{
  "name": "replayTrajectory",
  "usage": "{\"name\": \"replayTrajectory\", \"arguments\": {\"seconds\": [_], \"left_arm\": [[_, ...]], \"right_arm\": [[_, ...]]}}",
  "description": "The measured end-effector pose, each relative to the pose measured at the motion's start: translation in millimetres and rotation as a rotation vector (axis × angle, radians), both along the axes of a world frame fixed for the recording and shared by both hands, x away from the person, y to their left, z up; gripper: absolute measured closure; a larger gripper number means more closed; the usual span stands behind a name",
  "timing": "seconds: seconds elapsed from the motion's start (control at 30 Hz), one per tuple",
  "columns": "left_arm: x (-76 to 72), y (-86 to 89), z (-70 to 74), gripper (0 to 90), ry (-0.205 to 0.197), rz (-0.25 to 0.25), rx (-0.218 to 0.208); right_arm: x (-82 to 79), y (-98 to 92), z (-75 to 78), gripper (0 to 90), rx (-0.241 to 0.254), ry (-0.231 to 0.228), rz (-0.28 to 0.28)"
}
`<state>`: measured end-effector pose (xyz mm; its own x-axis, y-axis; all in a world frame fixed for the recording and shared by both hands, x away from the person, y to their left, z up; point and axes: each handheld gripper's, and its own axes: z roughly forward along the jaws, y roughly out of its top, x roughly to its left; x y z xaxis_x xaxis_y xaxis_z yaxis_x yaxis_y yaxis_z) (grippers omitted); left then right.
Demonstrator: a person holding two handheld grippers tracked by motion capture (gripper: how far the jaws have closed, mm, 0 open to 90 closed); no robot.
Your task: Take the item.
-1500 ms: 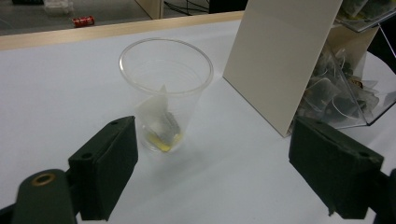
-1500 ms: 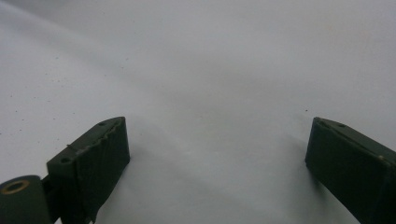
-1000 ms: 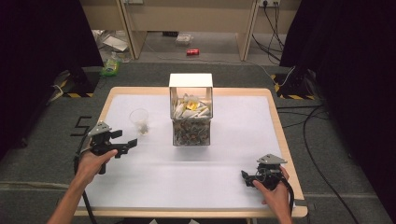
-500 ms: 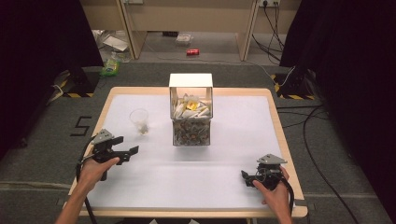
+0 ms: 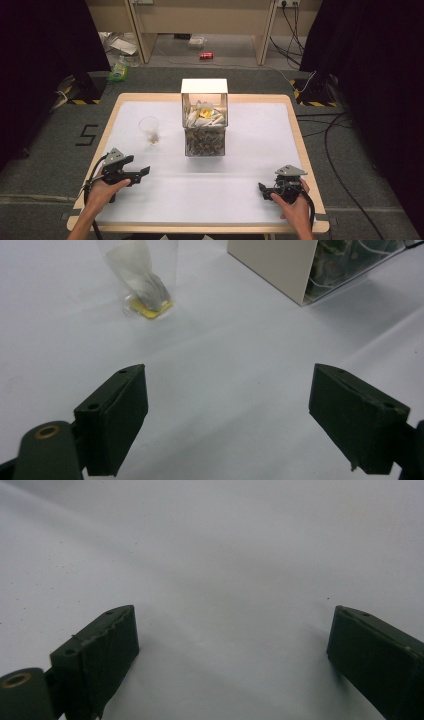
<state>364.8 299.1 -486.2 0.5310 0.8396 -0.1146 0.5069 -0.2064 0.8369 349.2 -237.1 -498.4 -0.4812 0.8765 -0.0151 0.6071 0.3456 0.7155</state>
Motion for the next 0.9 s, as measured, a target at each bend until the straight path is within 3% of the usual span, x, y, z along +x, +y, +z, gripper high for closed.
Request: {"name": "replayTrajectory", "arguments": {"seconds": [0.5, 0.9], "left_arm": [[-13.0, -7.8, -15.5, 15.7, 0.034, -0.035, 0.035], [-28.2, -14.2, -16.8, 16.0, 0.042, -0.065, 0.119]], "right_arm": [[0.0, 0.0, 0.0, 6.9, 0.000, 0.000, 0.000], [0.0, 0.0, 0.0, 6.9, 0.000, 0.000, 0.000]]}}
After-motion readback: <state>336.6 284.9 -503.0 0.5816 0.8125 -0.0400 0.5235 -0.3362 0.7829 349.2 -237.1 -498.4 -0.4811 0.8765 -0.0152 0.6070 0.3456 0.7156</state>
